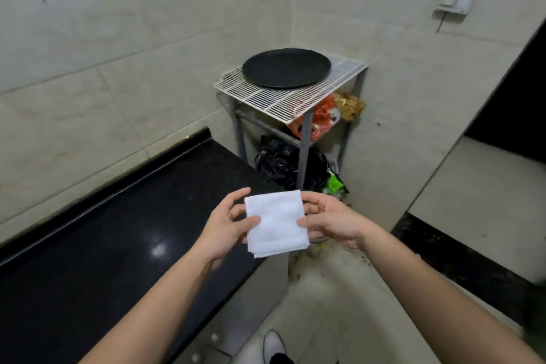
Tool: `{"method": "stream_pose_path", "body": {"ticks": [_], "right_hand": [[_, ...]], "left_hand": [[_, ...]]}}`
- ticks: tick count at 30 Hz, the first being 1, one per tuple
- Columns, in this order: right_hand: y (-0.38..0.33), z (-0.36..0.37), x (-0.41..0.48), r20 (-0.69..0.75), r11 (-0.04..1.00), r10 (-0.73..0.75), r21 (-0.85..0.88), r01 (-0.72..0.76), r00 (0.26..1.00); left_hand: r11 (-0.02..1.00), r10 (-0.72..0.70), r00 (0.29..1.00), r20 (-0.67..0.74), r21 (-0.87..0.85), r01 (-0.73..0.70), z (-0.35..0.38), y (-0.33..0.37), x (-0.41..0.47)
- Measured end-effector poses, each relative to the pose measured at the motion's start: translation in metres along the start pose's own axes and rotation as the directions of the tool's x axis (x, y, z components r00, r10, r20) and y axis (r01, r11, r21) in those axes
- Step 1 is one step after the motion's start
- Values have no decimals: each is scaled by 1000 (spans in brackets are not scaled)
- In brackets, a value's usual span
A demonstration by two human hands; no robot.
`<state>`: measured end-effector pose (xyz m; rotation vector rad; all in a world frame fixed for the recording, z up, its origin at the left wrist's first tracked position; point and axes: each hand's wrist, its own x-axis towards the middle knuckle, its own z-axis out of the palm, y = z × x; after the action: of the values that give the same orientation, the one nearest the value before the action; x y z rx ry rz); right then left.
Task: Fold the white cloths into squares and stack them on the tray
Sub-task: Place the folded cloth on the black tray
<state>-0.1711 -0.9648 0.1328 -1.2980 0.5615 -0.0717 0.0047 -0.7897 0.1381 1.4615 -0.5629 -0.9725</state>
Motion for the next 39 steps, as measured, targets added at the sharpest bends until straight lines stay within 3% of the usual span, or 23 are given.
{"method": "stream_pose_path", "body": {"ticks": [7,15,20,26,34,39], "right_hand": [[-96,-88,54,-79,997,-9,-78,3,997],[-166,-167,109,-152,995,-91,-61,83,984],[-201,-224,172,-99,989,-110,-108,99,989],[-260,-288,271,19,978,-152,-140,153,988],[-312,-321,388,179,983,-17,-177,49,984],[-319,-313,444,183,966,25,-259,24,983]], "left_hand": [[999,26,992,123,-47,-20,36,67,130],[995,41,996,82,-93,-34,82,128,233],[995,60,998,-21,-74,-62,102,144,302],[994,94,959,-268,-30,-106,121,173,393],[991,-43,876,-480,-135,-26,110,199,471],[976,-164,821,-547,-213,53,85,197,516]]}}
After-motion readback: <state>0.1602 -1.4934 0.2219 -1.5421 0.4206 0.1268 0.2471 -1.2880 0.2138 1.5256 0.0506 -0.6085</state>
